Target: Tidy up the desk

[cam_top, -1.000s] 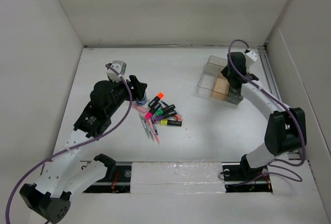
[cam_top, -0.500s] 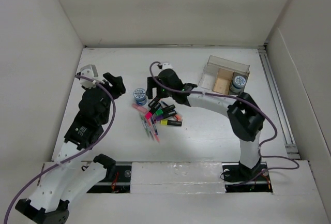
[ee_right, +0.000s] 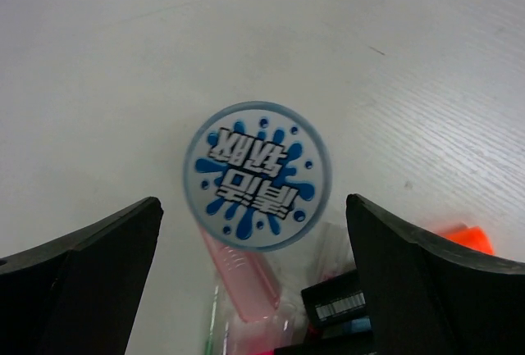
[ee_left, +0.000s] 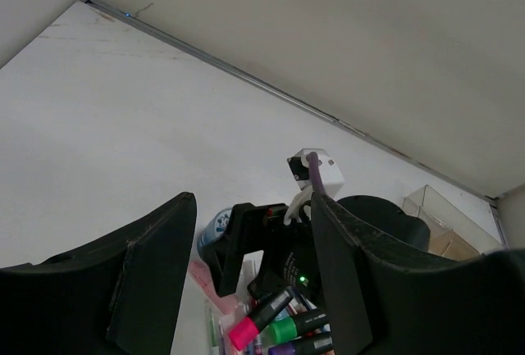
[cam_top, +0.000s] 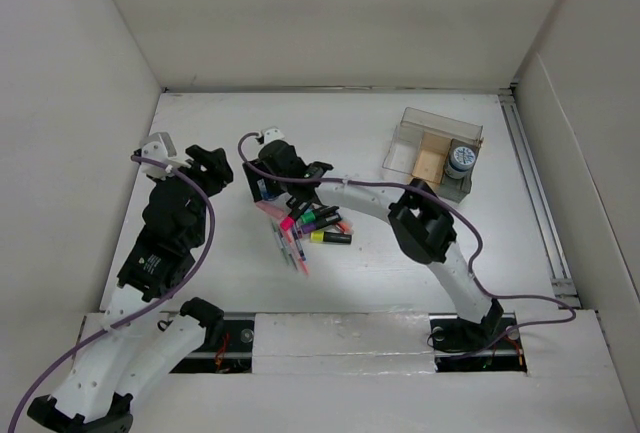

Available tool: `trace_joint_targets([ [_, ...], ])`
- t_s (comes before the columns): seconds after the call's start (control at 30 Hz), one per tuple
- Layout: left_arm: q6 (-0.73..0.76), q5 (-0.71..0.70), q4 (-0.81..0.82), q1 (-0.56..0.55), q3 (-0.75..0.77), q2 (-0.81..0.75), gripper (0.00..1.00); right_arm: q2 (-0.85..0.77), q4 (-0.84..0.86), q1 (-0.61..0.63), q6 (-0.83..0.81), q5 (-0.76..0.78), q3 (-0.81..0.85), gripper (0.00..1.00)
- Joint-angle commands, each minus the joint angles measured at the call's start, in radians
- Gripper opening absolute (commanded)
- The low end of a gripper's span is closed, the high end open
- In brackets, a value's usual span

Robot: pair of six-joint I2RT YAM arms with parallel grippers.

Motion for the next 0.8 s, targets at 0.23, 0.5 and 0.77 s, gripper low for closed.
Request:
trace_joint_targets([
  [0.23, 0.020, 0.035, 0.044, 0.004, -0.008, 0.001, 0.54, 0.024, 0.074, 0.011, 0.033, 0.168, 0.019, 0.90],
  [0.5, 0.026, 0.047, 0.046, 0.004, -0.013, 0.003, 0.54, 0.048, 0.180, 0.011, 0.100, 0.145, 0.036, 0.81],
  [0.77, 0.029, 0.065, 0.043, 0.004, -0.008, 0.009, 0.54, 0.071, 0.146, 0.011, 0.102, 0.127, 0.067, 0.67],
])
